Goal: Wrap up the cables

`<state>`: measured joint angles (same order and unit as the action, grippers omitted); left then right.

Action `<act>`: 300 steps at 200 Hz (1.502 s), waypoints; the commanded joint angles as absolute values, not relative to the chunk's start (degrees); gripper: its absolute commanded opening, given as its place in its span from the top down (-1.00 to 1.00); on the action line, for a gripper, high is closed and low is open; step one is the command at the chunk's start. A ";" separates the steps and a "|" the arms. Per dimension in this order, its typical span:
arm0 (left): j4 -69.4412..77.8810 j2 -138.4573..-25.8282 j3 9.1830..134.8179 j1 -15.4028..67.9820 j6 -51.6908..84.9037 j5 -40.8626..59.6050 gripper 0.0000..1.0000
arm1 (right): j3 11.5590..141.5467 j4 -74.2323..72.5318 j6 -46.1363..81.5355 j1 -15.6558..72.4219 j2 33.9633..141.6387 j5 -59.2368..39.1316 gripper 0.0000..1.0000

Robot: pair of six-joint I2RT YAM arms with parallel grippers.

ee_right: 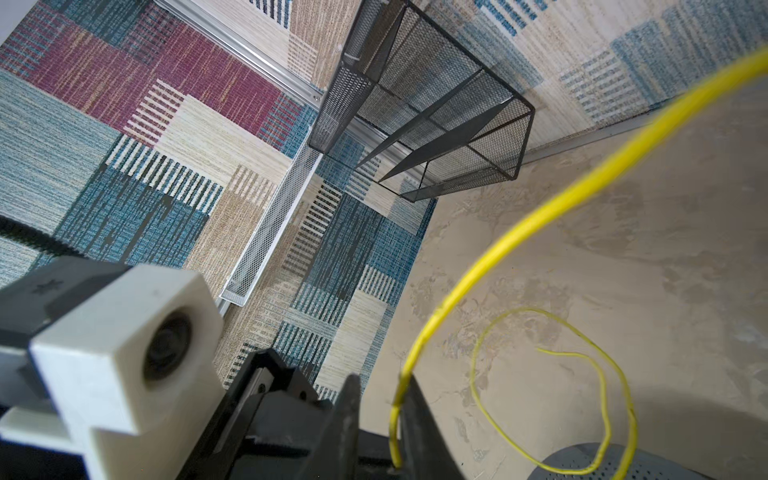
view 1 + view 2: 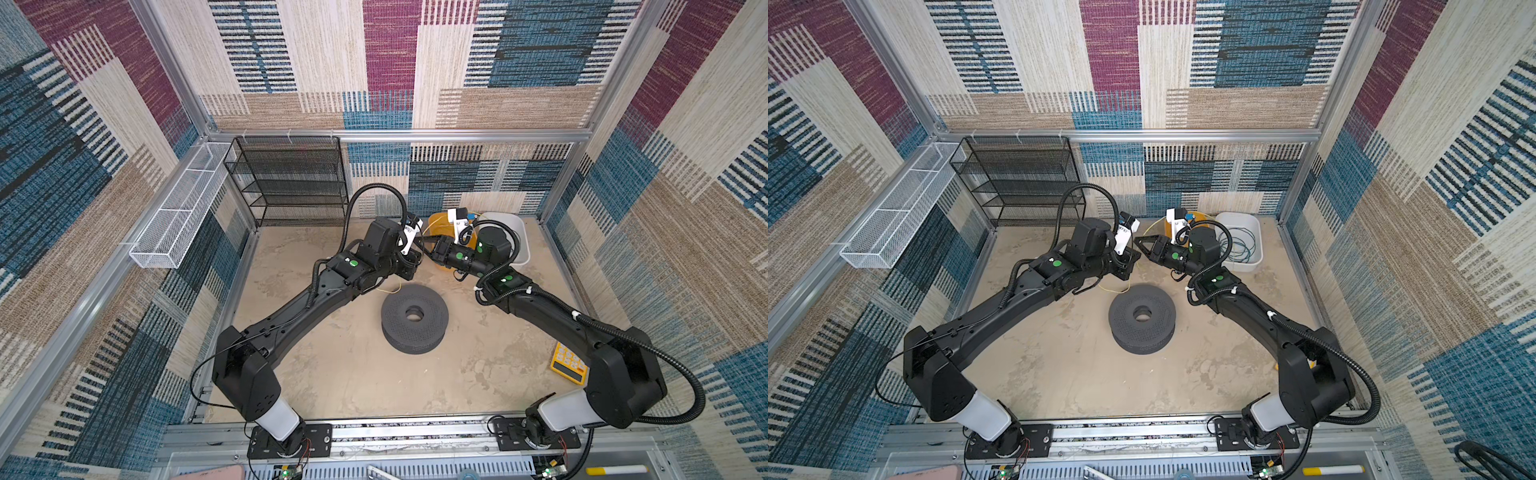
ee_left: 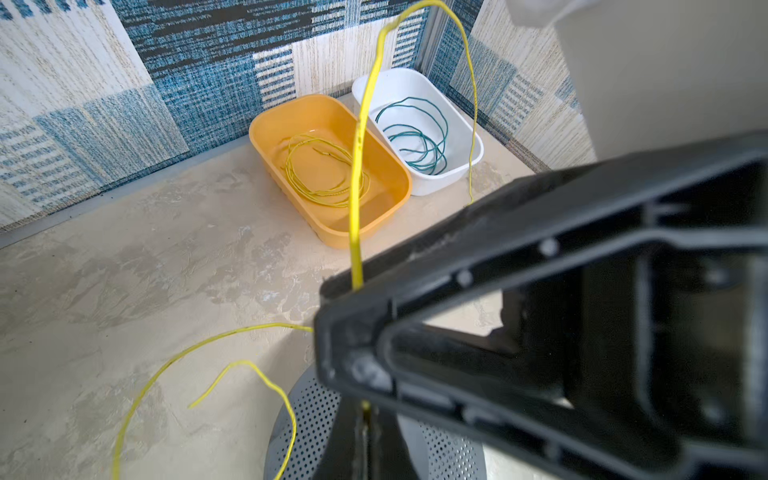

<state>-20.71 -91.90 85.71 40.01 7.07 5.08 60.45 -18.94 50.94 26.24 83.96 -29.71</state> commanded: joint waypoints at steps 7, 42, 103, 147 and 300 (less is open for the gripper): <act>-19.95 -91.10 84.75 40.06 7.84 6.51 1.00 | 60.38 -22.09 51.43 26.37 84.05 -29.22 0.97; -19.03 -88.43 82.82 40.08 6.36 6.94 0.18 | 60.25 -21.57 50.12 26.37 82.33 -28.90 1.00; -10.55 -66.93 63.02 29.78 14.84 -1.79 -0.94 | 59.77 -15.82 45.88 26.32 75.58 -28.10 1.00; -4.27 -62.22 49.13 21.86 26.78 6.92 -0.89 | 59.15 -15.23 45.63 26.35 71.61 -27.78 1.00; 45.51 -79.16 38.57 22.83 44.35 28.11 -0.12 | 56.72 -18.57 50.47 26.36 66.10 -28.46 1.00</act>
